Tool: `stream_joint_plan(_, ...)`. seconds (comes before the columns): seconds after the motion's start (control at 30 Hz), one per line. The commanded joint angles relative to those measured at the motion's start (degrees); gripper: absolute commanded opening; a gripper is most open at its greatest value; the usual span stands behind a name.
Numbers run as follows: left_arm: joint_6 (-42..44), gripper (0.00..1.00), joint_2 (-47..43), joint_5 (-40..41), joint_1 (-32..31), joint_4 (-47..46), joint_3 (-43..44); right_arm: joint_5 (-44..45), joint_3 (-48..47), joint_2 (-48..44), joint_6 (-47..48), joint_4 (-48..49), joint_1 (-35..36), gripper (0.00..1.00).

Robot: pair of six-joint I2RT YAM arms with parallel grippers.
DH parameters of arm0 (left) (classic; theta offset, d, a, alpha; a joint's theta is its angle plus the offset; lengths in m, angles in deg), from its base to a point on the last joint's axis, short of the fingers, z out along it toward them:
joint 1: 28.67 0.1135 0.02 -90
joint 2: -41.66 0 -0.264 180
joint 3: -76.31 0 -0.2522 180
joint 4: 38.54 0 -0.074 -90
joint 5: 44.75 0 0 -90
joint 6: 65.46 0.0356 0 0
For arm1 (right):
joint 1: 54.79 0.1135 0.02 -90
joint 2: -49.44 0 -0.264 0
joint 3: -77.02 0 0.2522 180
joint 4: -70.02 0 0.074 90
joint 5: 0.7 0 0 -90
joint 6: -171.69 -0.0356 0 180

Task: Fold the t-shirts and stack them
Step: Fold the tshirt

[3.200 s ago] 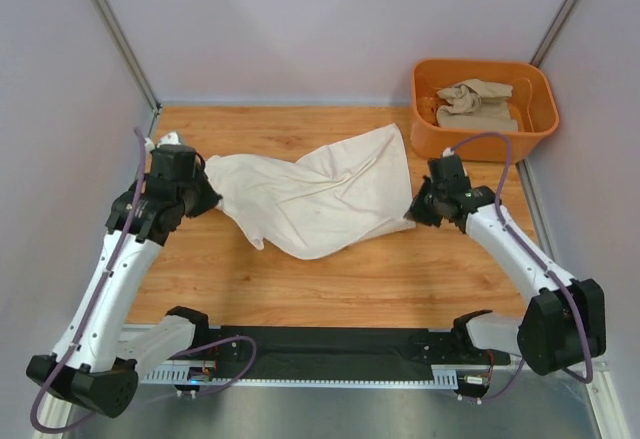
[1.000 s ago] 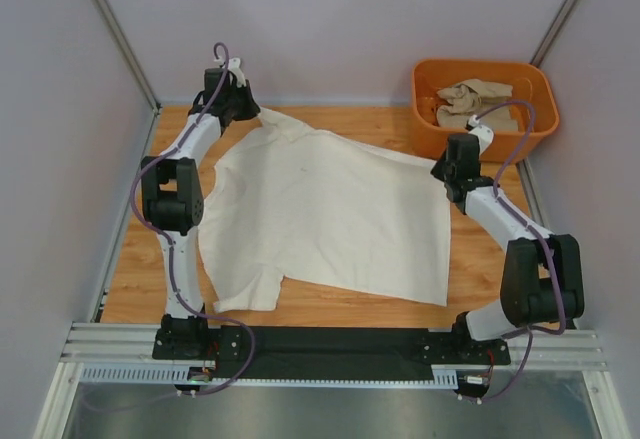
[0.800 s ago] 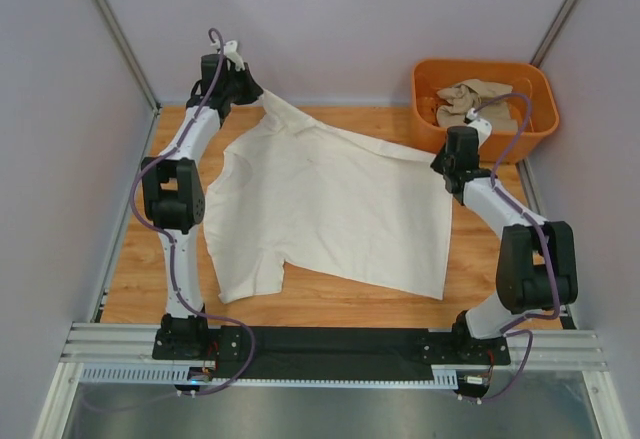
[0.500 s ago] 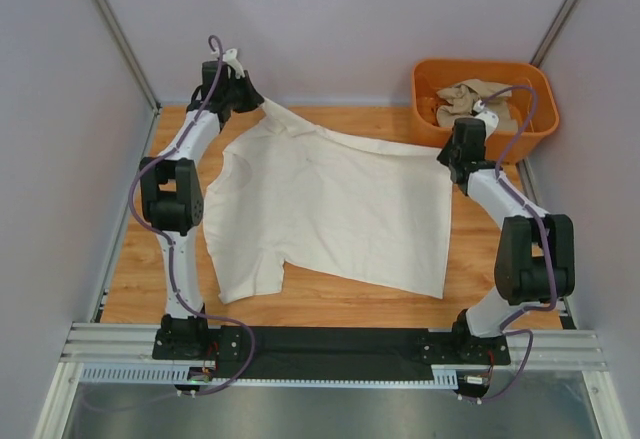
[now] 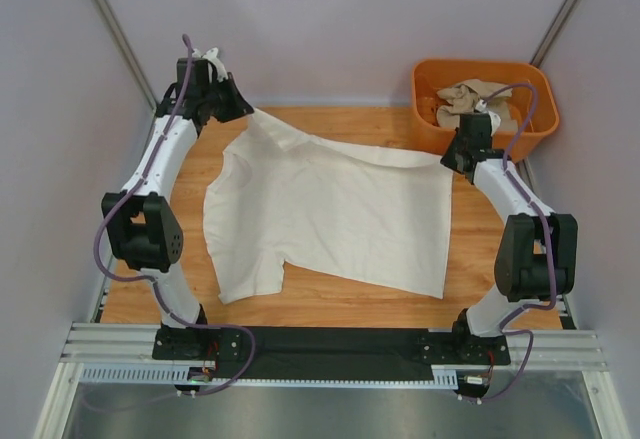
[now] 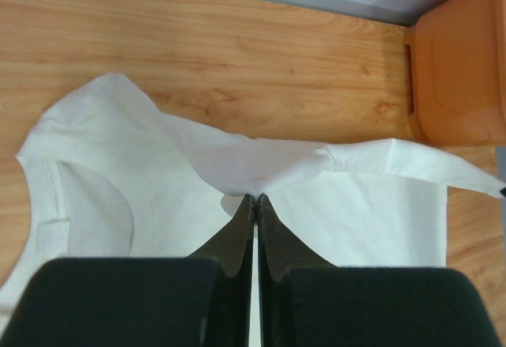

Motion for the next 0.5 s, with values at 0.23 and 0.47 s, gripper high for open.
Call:
stream_joint_plan(0.23, -2.23, 0.00, -10.51, 1.09, 1.13, 12.19, -11.40, -1.72, -3.23, -1.45, -5.69, -14.36, -0.29, 0.01)
stream_joint_plan(0.47, 0.14, 0.00, -11.23, 1.89, 1.66, 17.72, -15.03, -1.37, -0.78, -1.19, -4.82, -16.14, -0.21, 0.00)
